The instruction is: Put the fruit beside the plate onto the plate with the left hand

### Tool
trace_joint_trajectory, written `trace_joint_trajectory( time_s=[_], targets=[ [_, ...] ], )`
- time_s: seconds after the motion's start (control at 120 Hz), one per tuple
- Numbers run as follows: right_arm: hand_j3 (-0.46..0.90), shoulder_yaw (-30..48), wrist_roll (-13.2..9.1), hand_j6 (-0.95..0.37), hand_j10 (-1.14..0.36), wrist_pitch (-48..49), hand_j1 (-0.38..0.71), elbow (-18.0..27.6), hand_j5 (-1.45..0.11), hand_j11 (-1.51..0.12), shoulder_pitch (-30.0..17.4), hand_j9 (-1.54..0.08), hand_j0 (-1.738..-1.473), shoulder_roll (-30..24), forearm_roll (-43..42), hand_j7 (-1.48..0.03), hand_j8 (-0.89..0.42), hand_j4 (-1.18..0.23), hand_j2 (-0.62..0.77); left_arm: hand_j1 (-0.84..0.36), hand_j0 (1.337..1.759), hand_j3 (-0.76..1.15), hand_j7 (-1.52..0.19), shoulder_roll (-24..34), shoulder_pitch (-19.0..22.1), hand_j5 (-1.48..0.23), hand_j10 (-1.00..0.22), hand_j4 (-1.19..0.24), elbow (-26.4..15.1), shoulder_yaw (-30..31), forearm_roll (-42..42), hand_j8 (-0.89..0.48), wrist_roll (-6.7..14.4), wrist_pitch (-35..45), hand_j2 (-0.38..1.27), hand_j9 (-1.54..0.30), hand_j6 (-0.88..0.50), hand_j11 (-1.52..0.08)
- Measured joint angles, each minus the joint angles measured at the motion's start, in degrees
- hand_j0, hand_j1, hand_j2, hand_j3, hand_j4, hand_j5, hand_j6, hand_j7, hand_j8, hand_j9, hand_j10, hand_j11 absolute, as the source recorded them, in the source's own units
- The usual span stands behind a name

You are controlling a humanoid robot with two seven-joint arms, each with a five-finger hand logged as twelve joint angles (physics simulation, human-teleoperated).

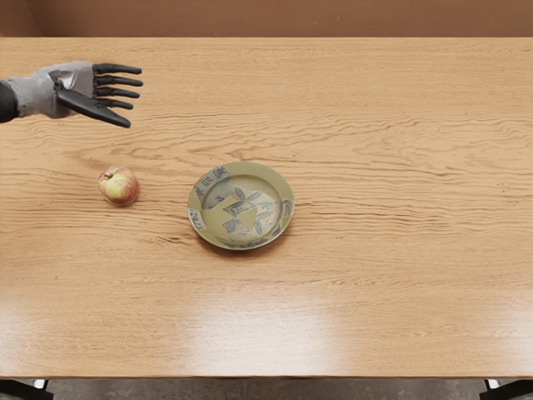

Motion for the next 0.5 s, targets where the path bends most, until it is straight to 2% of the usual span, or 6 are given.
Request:
trace_joint_trajectory(
  time_s=[0.125,0.217,0.35,0.417,0.5],
  targets=[
    [0.0,0.0,0.0,-0.04,-0.03,0.0,-0.31,0.0,-0.05,-0.05,0.3,-0.05,-1.658,0.0,0.0,-0.05,-0.03,-0.03,-0.01,0.06,1.658,0.0,-0.32,0.3,-0.1,-0.32,-0.24,-0.25,0.0,0.2,0.1,-0.25,0.5,0.0,0.05,-0.32,-0.25,-0.32],
    [0.0,0.0,0.0,-0.03,-0.03,0.0,-0.31,0.1,-0.05,-0.05,0.4,-0.05,-1.658,0.0,0.1,-0.05,-0.03,-0.03,-0.01,0.06,1.658,0.0,-0.32,1.4,-0.4,-0.32,-0.24,-0.25,0.1,1.9,0.2,-0.25,2.0,0.0,0.05,-0.32,-0.25,-0.32],
    [0.0,0.0,0.0,-0.03,-0.03,0.0,-0.31,0.1,-0.05,-0.05,0.7,-0.05,-1.658,0.0,0.1,-0.05,-0.03,-0.03,-0.01,0.06,1.658,0.0,-0.32,3.6,-2.7,-0.32,-0.25,-0.25,-0.7,2.9,6.2,-0.25,3.0,0.0,0.05,-0.32,-0.25,-0.32],
    [0.0,0.0,0.0,-0.03,-0.03,0.1,-0.31,0.1,-0.05,-0.05,0.9,-0.05,-1.658,0.0,0.1,-0.05,-0.03,-0.03,-0.01,0.06,1.658,0.0,-0.32,7.0,-2.9,-0.32,-0.25,-0.25,-4.4,3.0,11.0,-0.25,3.6,0.0,0.05,-0.32,-0.25,-0.32],
    [0.0,0.0,-0.1,-0.04,-0.03,0.1,-0.31,0.1,-0.05,-0.05,1.0,-0.05,-1.658,0.0,0.1,-0.05,-0.03,-0.03,-0.01,0.06,1.658,0.0,-0.32,9.4,-3.2,-0.32,-0.25,-0.25,-11.3,3.3,14.8,-0.25,8.2,2.0,0.05,-0.32,-0.25,-0.32]
  ],
)
